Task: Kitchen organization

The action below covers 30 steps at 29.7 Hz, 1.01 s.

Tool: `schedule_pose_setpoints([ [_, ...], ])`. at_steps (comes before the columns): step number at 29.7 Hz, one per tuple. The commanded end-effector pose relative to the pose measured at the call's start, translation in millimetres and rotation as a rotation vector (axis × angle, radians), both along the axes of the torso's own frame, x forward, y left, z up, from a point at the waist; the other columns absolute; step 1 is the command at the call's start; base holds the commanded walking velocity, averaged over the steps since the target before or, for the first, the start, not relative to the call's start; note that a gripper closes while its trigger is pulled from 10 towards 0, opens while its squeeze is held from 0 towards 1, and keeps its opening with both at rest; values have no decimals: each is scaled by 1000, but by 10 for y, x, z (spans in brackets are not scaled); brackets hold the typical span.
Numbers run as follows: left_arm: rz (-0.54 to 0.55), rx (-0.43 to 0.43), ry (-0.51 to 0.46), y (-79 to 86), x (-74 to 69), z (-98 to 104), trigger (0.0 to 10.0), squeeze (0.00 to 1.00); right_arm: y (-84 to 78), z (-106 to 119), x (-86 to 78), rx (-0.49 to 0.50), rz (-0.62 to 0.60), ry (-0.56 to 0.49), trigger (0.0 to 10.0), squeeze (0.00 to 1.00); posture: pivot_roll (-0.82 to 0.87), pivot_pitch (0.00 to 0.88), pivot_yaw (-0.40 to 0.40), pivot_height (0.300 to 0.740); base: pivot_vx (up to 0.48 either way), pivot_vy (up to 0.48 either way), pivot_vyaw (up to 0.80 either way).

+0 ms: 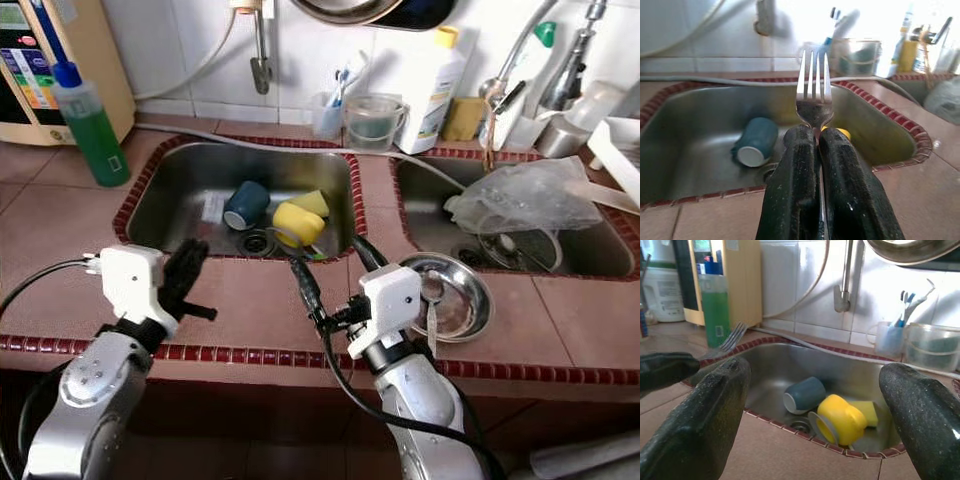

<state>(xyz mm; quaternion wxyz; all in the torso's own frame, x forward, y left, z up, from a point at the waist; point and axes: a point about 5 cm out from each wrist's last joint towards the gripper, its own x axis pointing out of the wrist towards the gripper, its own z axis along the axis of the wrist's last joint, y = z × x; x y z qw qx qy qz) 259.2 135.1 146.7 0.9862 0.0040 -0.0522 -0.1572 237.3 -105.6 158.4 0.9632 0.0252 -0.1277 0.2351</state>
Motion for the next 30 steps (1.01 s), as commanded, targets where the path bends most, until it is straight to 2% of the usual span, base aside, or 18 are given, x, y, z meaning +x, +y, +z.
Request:
schedule_pose_setpoints([
  [1, -14, 13, -20, -25, -14, 28, 10000, 0, -30, 17, 0, 5, -10, -4, 10000, 0, -31, 92, -26, 740, 0, 0, 0],
  [26, -33, -11, -10, -53, 8, 23, 10000, 0, -10, 9, -3, 1, 5, -3, 10000, 0, -36, 77, -24, 740, 0, 0, 0],
  [30, -35, -17, -14, -57, 15, 33, 10000, 0, -11, 11, -4, 1, 7, -4, 10000, 0, -37, 78, -26, 740, 277, 0, 0],
])
